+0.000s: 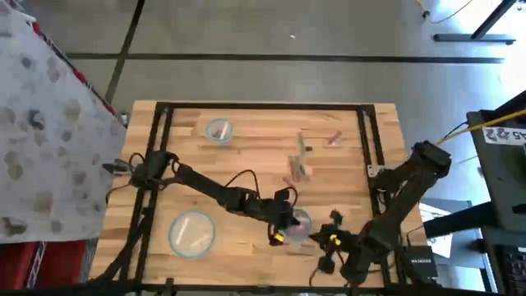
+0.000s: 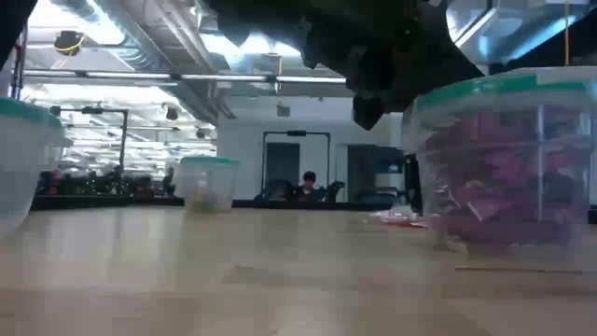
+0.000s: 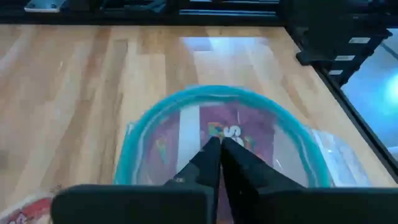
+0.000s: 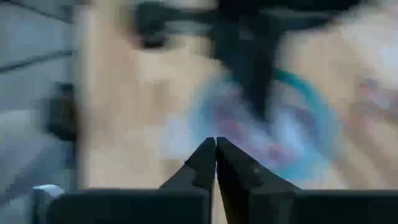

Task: Sort candy
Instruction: Close the bottom small transparent bin

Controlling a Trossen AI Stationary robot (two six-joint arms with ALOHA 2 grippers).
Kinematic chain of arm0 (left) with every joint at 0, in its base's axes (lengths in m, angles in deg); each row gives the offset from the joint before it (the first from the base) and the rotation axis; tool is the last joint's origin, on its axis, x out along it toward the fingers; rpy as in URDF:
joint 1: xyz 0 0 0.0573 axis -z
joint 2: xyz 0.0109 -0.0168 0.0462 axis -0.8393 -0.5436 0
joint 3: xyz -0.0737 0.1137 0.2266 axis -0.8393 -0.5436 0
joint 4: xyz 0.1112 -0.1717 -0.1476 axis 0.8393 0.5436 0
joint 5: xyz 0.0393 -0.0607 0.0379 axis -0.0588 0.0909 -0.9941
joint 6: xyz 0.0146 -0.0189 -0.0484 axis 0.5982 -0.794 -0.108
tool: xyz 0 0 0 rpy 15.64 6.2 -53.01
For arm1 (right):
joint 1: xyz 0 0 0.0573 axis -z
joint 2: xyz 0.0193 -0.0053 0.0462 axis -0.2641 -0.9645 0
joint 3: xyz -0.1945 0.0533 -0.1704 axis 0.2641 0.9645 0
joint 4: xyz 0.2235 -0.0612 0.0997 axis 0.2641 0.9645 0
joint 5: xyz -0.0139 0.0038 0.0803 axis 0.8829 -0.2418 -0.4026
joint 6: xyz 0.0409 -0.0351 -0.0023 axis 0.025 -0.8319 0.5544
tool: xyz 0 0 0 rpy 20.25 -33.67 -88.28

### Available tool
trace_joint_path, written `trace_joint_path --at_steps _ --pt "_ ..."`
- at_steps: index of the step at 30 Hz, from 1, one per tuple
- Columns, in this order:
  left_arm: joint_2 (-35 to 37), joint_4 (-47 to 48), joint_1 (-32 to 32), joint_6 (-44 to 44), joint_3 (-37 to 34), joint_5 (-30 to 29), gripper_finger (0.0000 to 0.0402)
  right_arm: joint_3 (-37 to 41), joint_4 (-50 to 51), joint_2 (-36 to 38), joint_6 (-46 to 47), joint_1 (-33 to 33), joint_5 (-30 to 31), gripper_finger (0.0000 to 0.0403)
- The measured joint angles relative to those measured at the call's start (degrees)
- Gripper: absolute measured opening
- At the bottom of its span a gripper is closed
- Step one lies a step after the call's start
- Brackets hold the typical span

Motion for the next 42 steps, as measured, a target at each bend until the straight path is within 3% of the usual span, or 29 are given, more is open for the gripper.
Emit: trace_joint_path --at_steps 5,10,17,24,29,34,42 --pt "0.0 0.0 -0.2 -0.6 0.0 0.1 0.0 0.1 -4.1 -5.8 -3.7 3.9 -5.4 0.0002" --pt "0.0 0.3 -0.4 -3.1 0.0 2.9 0.0 -0.3 2.7 -9.4 7.0 5.9 -3.6 0.0002" --pt "0.1 1.8 -0.7 -3.3 0.0 4.5 0.0 -0.1 11.5 -9.0 11.4 5.9 -0.5 0.0002" --pt "0.2 2.6 -1.4 -4.5 0.0 0.1 0.0 0.3 15.9 -6.0 11.3 4.4 -0.1 0.0002" --pt "0.6 3.5 -3.1 -7.8 0.1 0.6 0.0 0.2 17.6 -2.4 13.1 1.4 4.5 0.0002" --pt "3.1 10.9 -4.0 -9.3 0.1 -4.0 0.0 0.2 17.4 -1.0 13.5 -0.7 7.8 0.0002" --pt "9.2 33.2 -5.6 -11.6 0.2 -12.7 0.0 0.2 17.1 -1.2 14.3 -0.7 6.7 0.0002"
